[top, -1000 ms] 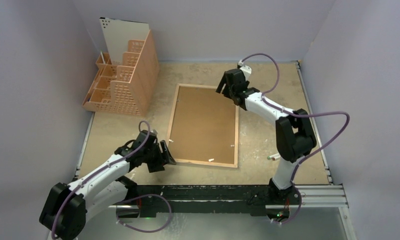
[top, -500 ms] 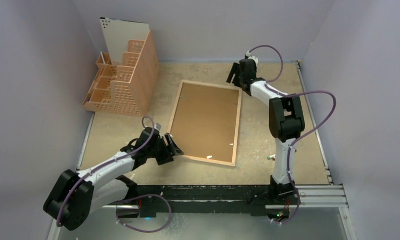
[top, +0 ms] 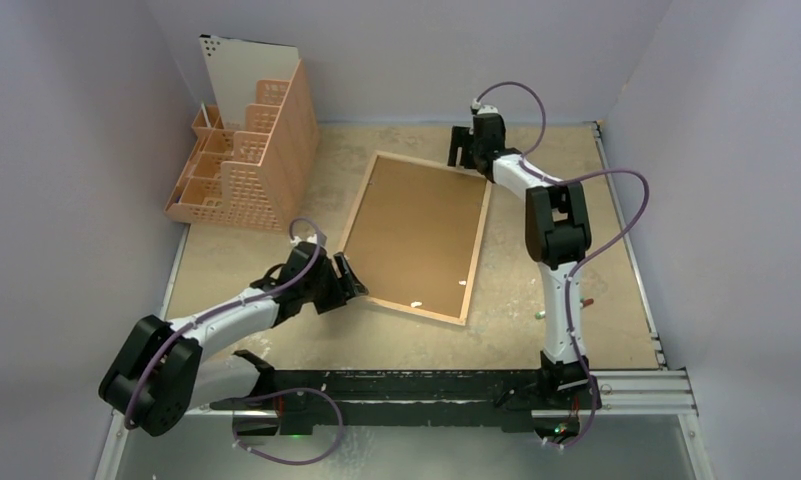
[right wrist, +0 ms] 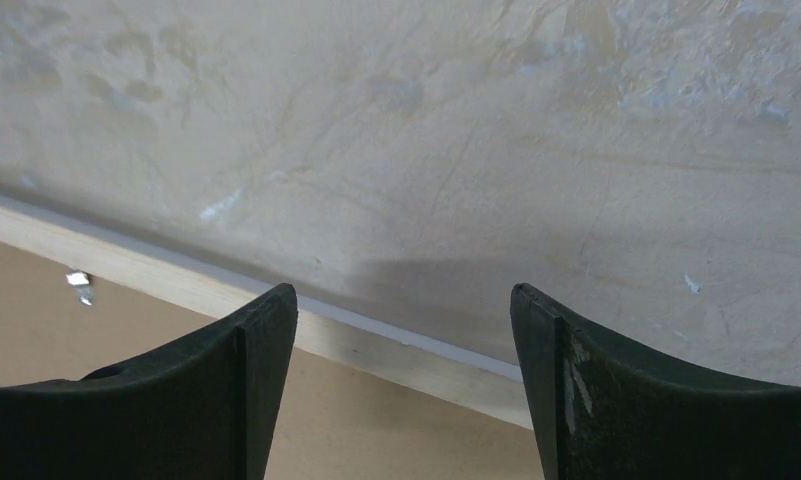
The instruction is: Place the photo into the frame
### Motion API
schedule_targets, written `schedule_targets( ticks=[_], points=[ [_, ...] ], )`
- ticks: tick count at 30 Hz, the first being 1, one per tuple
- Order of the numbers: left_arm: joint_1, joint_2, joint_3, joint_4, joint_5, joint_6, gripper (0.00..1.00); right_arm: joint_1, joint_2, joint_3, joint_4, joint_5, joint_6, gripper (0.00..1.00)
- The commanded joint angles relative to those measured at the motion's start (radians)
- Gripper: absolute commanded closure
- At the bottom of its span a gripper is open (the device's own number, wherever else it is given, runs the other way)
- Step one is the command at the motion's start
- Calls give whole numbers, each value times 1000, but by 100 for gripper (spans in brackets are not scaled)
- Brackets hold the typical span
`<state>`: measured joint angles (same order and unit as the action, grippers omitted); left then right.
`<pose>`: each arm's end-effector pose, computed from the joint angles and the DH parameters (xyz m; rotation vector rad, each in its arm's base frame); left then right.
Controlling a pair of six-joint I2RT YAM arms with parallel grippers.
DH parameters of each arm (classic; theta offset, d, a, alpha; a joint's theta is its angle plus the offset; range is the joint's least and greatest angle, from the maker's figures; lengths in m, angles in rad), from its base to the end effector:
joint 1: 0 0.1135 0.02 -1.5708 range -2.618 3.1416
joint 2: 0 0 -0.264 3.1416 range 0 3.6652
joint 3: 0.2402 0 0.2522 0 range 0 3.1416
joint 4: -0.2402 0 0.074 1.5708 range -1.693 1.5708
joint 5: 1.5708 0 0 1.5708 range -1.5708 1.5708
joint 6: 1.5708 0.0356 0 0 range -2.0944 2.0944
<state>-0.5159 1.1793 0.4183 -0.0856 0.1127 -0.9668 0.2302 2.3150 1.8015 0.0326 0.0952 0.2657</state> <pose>0.1811 -0.1073 0.1501 -0.5220 2.5222 -0.7658 0.5253 0.1196 0.1890 0.0958 2.0537 0.2108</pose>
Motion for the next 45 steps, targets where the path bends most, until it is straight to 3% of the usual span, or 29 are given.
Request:
schedule_targets(
  ticks=[1,7,15,25,31,41,45],
  points=[
    [7,34,16,-13,-81,71,34,-6,8,27,-42,-56,-112,20],
    [13,67,25,4,-46,83,34,-8,8,6,-90,-111,-137,20],
    [27,190,150,27,40,168,33,-35,-86,-144,-159,-404,-201,20],
    [155,263,221,59,82,192,33,-90,-269,-387,-126,-399,-66,21],
    [160,334,233,206,173,119,34,-91,-420,-620,-37,-392,89,23],
    [160,447,312,263,216,119,34,-89,-701,-1027,134,-353,291,25],
    [160,447,326,234,152,129,34,-90,-800,-1020,98,-272,272,23]
  ],
)
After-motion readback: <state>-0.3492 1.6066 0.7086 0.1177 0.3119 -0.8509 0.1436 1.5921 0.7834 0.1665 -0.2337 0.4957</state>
